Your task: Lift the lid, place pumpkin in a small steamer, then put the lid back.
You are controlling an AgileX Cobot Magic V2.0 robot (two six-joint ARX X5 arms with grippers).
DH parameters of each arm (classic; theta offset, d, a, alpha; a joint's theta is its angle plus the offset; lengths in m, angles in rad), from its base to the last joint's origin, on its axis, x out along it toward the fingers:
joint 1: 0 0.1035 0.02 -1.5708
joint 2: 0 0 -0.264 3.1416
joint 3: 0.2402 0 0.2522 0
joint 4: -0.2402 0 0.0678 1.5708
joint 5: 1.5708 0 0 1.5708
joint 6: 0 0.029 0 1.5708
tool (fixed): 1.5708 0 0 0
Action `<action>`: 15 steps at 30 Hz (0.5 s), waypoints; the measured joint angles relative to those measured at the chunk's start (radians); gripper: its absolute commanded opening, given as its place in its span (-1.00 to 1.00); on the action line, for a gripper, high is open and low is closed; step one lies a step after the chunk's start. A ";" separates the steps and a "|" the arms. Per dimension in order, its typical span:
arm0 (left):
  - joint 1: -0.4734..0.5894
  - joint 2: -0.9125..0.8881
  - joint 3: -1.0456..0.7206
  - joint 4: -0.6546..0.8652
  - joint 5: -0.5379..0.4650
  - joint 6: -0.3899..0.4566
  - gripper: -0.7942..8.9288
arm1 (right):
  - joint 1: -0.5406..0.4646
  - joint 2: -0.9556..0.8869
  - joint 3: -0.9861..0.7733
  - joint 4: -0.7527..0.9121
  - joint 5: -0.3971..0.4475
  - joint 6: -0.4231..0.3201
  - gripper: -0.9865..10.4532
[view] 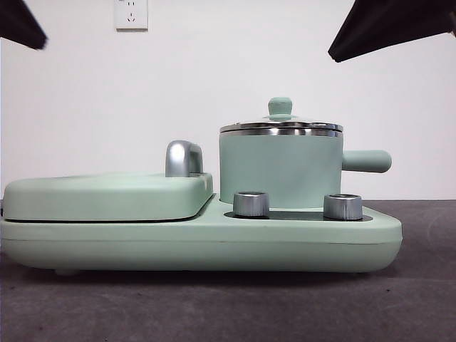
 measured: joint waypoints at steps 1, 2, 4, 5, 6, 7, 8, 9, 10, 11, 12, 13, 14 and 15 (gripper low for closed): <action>0.023 -0.035 -0.026 0.018 0.000 0.022 -0.82 | 0.000 0.000 0.000 0.000 0.000 0.000 -0.79; 0.047 -0.069 -0.055 0.040 0.000 0.043 -0.82 | 0.000 0.000 0.000 0.000 0.000 0.000 -0.79; 0.108 -0.145 -0.128 0.097 -0.001 0.095 -0.82 | 0.000 0.000 0.000 0.000 0.000 0.000 -0.79; 0.143 -0.189 -0.171 0.127 -0.012 0.119 -0.82 | 0.000 0.000 0.000 0.000 0.000 0.000 -0.79; 0.175 -0.235 -0.213 0.158 -0.036 0.138 -0.82 | 0.000 0.000 0.000 0.000 0.000 0.000 -0.79; 0.195 -0.267 -0.243 0.178 -0.059 0.149 -0.82 | 0.000 0.000 0.000 0.000 0.000 0.000 -0.79; 0.217 -0.311 -0.281 0.200 -0.098 0.158 -0.82 | 0.000 0.000 0.000 0.000 0.000 0.000 -0.79; 0.233 -0.360 -0.322 0.216 -0.138 0.166 -0.82 | 0.000 0.000 0.000 0.000 0.000 0.000 -0.79; 0.242 -0.395 -0.351 0.223 -0.163 0.170 -0.82 | 0.000 0.000 0.000 0.000 0.000 0.000 -0.79; 0.251 -0.433 -0.388 0.232 -0.181 0.171 -0.82 | 0.000 0.000 0.000 0.000 0.000 0.000 -0.79; 0.261 -0.465 -0.425 0.241 -0.186 0.170 -0.82 | 0.000 0.000 0.000 0.000 0.000 0.000 -0.79; 0.269 -0.489 -0.459 0.253 -0.186 0.167 -0.82 | 0.000 0.000 0.000 0.000 0.000 0.000 -0.79; 0.275 -0.513 -0.496 0.263 -0.186 0.160 -0.82 | 0.000 0.000 0.000 0.000 0.000 0.000 -0.79; 0.280 -0.534 -0.532 0.271 -0.186 0.148 -0.82 | 0.000 0.000 0.000 0.000 0.000 0.000 -0.79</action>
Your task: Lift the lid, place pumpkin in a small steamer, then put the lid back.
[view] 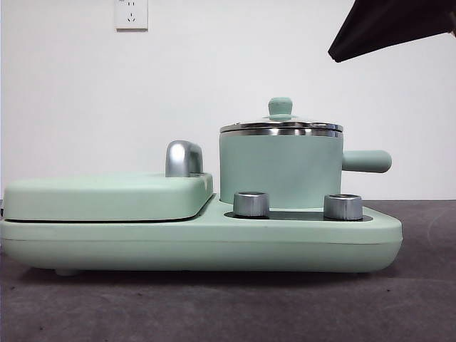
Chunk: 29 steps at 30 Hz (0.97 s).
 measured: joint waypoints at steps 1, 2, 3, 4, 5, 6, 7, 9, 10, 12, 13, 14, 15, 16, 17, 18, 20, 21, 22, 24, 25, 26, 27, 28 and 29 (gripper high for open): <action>0.003 -0.017 -0.031 0.011 0.000 -0.011 -0.82 | 0.000 0.000 0.000 0.000 0.000 0.000 -0.79; 0.006 -0.035 -0.065 0.023 0.000 -0.026 -0.82 | 0.000 0.000 0.000 0.000 0.000 0.000 -0.79; 0.008 -0.051 -0.096 0.041 0.000 -0.039 -0.82 | 0.000 0.000 0.000 0.000 0.000 0.000 -0.79; 0.010 -0.065 -0.121 0.058 0.000 -0.052 -0.82 | 0.000 0.000 0.000 0.000 0.000 0.000 -0.79; 0.010 -0.081 -0.146 0.075 0.000 -0.062 -0.82 | 0.000 0.000 0.000 0.000 0.000 0.000 -0.79; 0.010 -0.102 -0.172 0.100 0.000 -0.072 -0.82 | 0.000 0.000 0.000 0.000 0.000 0.000 -0.79; 0.012 -0.123 -0.194 0.118 0.000 -0.079 -0.82 | 0.000 0.000 0.000 0.000 0.000 0.000 -0.79; 0.020 -0.160 -0.200 0.137 -0.003 -0.087 -0.82 | 0.000 0.000 0.000 0.000 0.000 0.000 -0.79; 0.024 -0.161 -0.200 0.150 -0.009 -0.087 -0.82 | 0.000 0.000 0.000 0.001 0.000 0.000 -0.79; 0.027 -0.160 -0.200 0.156 -0.017 -0.085 -0.82 | 0.000 0.000 0.000 0.000 0.000 0.000 -0.79; 0.027 -0.160 -0.200 0.161 -0.018 -0.086 -0.82 | 0.000 0.000 0.000 0.001 0.000 0.000 -0.79; 0.027 -0.160 -0.200 0.170 -0.017 -0.086 -0.82 | 0.000 0.000 0.000 0.002 0.000 0.000 -0.79; 0.027 -0.160 -0.200 0.174 -0.018 -0.086 -0.82 | 0.000 0.000 0.000 0.001 0.000 0.000 -0.79; 0.027 -0.160 -0.200 0.174 -0.018 -0.086 -0.82 | 0.000 0.000 0.000 0.001 0.000 0.000 -0.79; 0.027 -0.160 -0.200 0.173 -0.018 -0.086 -0.82 | 0.000 0.000 0.000 0.001 0.000 0.000 -0.79; 0.027 -0.160 -0.200 0.174 -0.018 -0.086 -0.82 | 0.000 0.000 0.000 0.001 0.000 0.000 -0.79; 0.027 -0.160 -0.200 0.174 -0.018 -0.086 -0.82 | 0.000 0.000 0.000 0.001 0.000 0.000 -0.79; 0.027 -0.160 -0.200 0.174 -0.018 -0.086 -0.82 | 0.000 0.000 0.000 0.001 0.000 0.000 -0.79; 0.027 -0.160 -0.200 0.175 -0.018 -0.086 -0.82 | 0.000 0.000 0.000 0.001 0.000 0.000 -0.79; 0.027 -0.160 -0.200 0.175 -0.018 -0.086 -0.82 | 0.000 0.000 0.000 0.001 0.000 0.000 -0.79; 0.027 -0.160 -0.200 0.175 -0.018 -0.086 -0.82 | 0.000 0.000 0.000 0.001 0.000 0.000 -0.79; 0.027 -0.160 -0.200 0.175 -0.018 -0.086 -0.82 | 0.000 0.000 0.000 0.001 0.000 0.000 -0.79; 0.027 -0.160 -0.200 0.175 -0.018 -0.086 -0.82 | 0.000 0.000 0.000 0.001 0.000 0.000 -0.79; 0.027 -0.160 -0.200 0.175 -0.018 -0.086 -0.82 | 0.000 0.000 0.000 0.001 0.000 0.000 -0.79; 0.027 -0.160 -0.200 0.175 -0.018 -0.086 -0.82 | 0.000 0.000 0.000 0.001 0.000 0.000 -0.79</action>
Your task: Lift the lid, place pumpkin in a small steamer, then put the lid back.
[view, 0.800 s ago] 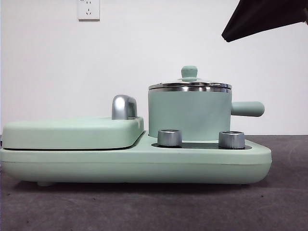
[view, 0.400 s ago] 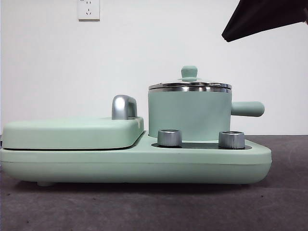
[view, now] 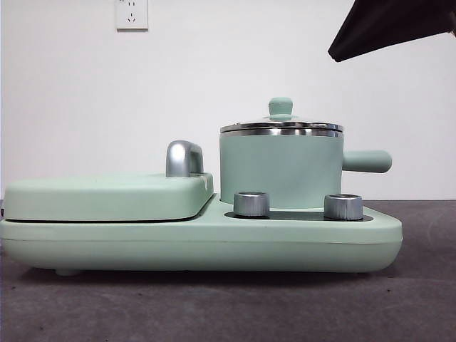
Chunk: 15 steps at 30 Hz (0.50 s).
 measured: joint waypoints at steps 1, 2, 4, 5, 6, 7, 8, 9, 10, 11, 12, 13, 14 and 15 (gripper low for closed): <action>0.000 0.000 0.000 0.000 0.000 0.000 -0.82 | 0.000 0.000 0.000 0.000 0.000 0.000 -0.79; 0.000 0.000 0.000 0.000 0.000 0.000 -0.82 | 0.000 0.000 0.000 -0.001 0.005 -0.005 -0.79; 0.000 0.000 0.000 0.001 0.000 0.000 -0.82 | -0.004 -0.007 0.000 -0.016 0.040 -0.049 -0.79; 0.000 0.000 0.000 0.001 0.000 0.000 -0.82 | -0.012 -0.021 -0.011 -0.011 0.072 -0.084 -0.79; 0.000 0.000 0.000 0.001 0.000 0.000 -0.82 | -0.025 -0.047 -0.036 0.016 0.107 -0.118 -0.79; 0.000 0.000 0.000 0.001 0.000 0.000 -0.82 | -0.040 -0.076 -0.065 0.047 0.126 -0.145 -0.79; 0.000 0.000 0.000 0.001 0.000 0.000 -0.82 | -0.063 -0.117 -0.109 0.096 0.136 -0.170 -0.79; 0.000 0.000 0.000 0.002 0.000 0.000 -0.82 | -0.090 -0.165 -0.163 0.153 0.136 -0.186 -0.79; 0.000 0.000 0.000 0.001 0.000 0.000 -0.82 | -0.115 -0.213 -0.216 0.206 0.139 -0.196 -0.79; 0.000 0.000 0.000 0.002 0.000 0.000 -0.82 | -0.140 -0.265 -0.271 0.257 0.139 -0.203 -0.79; 0.000 0.000 0.000 0.002 0.000 0.000 -0.82 | -0.173 -0.330 -0.336 0.310 0.140 -0.211 -0.79; 0.000 0.000 0.000 0.002 0.000 0.000 -0.82 | -0.207 -0.397 -0.402 0.358 0.143 -0.216 -0.79; 0.000 0.000 0.000 0.002 0.000 0.000 -0.82 | -0.237 -0.452 -0.457 0.391 0.151 -0.220 -0.79; 0.000 0.000 0.000 0.002 0.000 0.000 -0.82 | -0.274 -0.525 -0.522 0.422 0.164 -0.221 -0.79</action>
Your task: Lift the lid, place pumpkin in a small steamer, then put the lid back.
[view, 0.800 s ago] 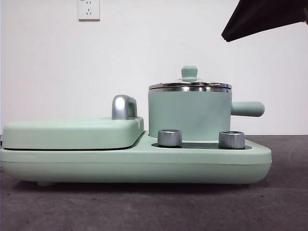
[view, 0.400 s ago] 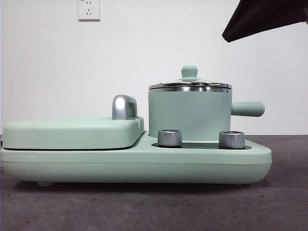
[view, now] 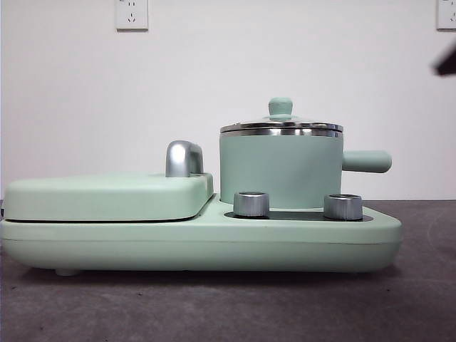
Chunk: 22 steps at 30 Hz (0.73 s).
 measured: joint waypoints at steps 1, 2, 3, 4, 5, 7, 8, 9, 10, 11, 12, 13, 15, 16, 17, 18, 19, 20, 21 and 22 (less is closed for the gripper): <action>0.000 0.000 0.000 0.000 0.000 0.000 -0.82 | -0.023 -0.040 -0.035 0.011 0.005 0.000 -0.79; 0.000 0.000 0.000 0.000 0.000 0.000 -0.82 | -0.052 -0.089 -0.079 0.019 0.005 0.000 -0.79; 0.000 0.000 0.000 0.000 0.000 0.000 -0.82 | -0.085 -0.132 -0.120 0.019 0.010 0.000 -0.79; 0.000 0.000 0.000 0.000 0.000 0.000 -0.82 | -0.103 -0.156 -0.142 0.018 0.016 0.000 -0.79; 0.000 0.000 0.000 0.000 0.000 0.000 -0.82 | -0.125 -0.185 -0.167 0.017 0.026 0.000 -0.79; 0.000 0.000 0.000 0.000 0.000 0.000 -0.82 | -0.167 -0.242 -0.204 0.016 0.051 0.000 -0.79; 0.000 0.000 0.000 0.000 0.000 0.000 -0.82 | -0.185 -0.269 -0.214 0.017 0.058 0.000 -0.79; 0.000 0.000 0.000 0.000 0.000 0.000 -0.82 | -0.209 -0.305 -0.227 0.021 0.058 0.000 -0.79; 0.000 0.000 0.000 0.000 0.000 0.000 -0.82 | -0.224 -0.335 -0.237 0.021 0.058 0.000 -0.79; 0.000 0.000 0.000 0.000 0.000 0.000 -0.82 | -0.241 -0.372 -0.251 0.024 0.058 0.000 -0.79; 0.000 0.000 0.000 0.001 0.000 0.000 -0.82 | -0.251 -0.377 -0.251 0.024 0.060 0.000 -0.79; 0.000 0.000 0.000 0.001 0.000 0.000 -0.82 | -0.256 -0.375 -0.251 0.027 0.060 0.000 -0.79; 0.000 0.000 0.000 0.001 0.000 0.000 -0.82 | -0.258 -0.372 -0.251 0.010 0.056 0.000 -0.79; 0.000 0.000 0.000 0.001 0.000 0.000 -0.82 | -0.258 -0.372 -0.251 0.011 0.056 0.000 -0.79; 0.000 0.000 0.000 0.000 0.000 0.000 -0.82 | -0.258 -0.372 -0.251 0.012 0.056 0.000 -0.79; 0.000 0.000 0.000 0.000 0.000 0.000 -0.82 | -0.258 -0.373 -0.251 0.012 0.055 0.000 -0.79; 0.000 0.000 0.000 0.001 0.000 0.000 -0.82 | -0.257 -0.373 -0.251 0.012 0.054 0.001 -0.79; 0.000 0.000 0.000 0.000 0.000 0.000 -0.82 | -0.257 -0.373 -0.251 0.012 0.054 0.002 -0.79; 0.000 0.000 0.000 0.001 0.000 0.000 -0.82 | -0.257 -0.373 -0.251 0.012 0.054 0.004 -0.79; 0.000 0.000 0.000 0.001 0.000 0.000 -0.82 | -0.257 -0.373 -0.251 0.013 0.054 0.005 -0.79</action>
